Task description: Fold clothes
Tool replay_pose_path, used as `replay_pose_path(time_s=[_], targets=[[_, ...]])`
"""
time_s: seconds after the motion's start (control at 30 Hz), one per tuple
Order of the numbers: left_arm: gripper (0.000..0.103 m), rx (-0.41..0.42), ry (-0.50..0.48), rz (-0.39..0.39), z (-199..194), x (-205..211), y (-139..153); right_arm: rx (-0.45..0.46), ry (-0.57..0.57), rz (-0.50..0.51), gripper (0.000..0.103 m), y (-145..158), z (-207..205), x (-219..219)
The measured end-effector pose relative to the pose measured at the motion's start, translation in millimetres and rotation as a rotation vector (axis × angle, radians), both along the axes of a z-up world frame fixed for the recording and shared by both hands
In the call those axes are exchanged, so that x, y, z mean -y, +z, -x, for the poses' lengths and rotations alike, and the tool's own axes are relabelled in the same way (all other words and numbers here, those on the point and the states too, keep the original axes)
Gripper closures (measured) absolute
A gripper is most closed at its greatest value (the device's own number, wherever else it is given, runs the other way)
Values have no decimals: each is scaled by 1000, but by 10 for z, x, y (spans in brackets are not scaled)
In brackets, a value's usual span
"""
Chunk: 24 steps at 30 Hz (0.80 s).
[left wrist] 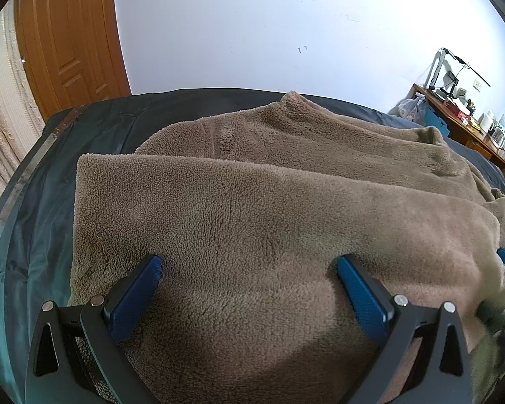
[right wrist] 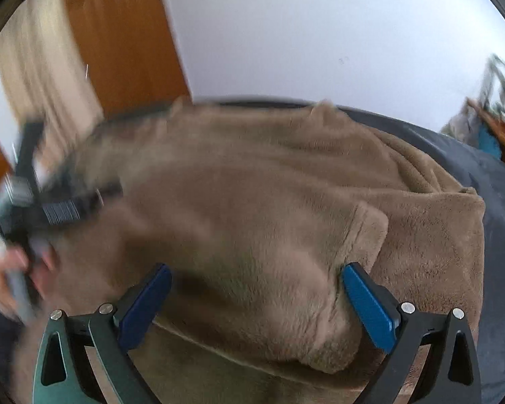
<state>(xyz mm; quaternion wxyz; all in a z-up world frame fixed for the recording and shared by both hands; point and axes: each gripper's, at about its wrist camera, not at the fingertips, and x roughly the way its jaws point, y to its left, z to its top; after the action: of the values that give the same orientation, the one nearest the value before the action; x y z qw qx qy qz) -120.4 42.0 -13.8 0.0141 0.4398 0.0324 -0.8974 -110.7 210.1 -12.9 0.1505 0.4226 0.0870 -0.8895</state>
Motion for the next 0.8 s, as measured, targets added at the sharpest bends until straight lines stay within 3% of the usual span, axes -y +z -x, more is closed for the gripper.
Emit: replay_pose_path(time_s=[0.43,0.63,0.8], targets=[[0,0,-2,4,-3,8,-1,-46,-8,-80,0,-41,-27,124],[0,2,-5,0,0,14,-1,-31,-7,-41,0,-34,1,63],[0,1,-9,-7,-14,30,2,-46,-83,39,0,153,-267,-81]])
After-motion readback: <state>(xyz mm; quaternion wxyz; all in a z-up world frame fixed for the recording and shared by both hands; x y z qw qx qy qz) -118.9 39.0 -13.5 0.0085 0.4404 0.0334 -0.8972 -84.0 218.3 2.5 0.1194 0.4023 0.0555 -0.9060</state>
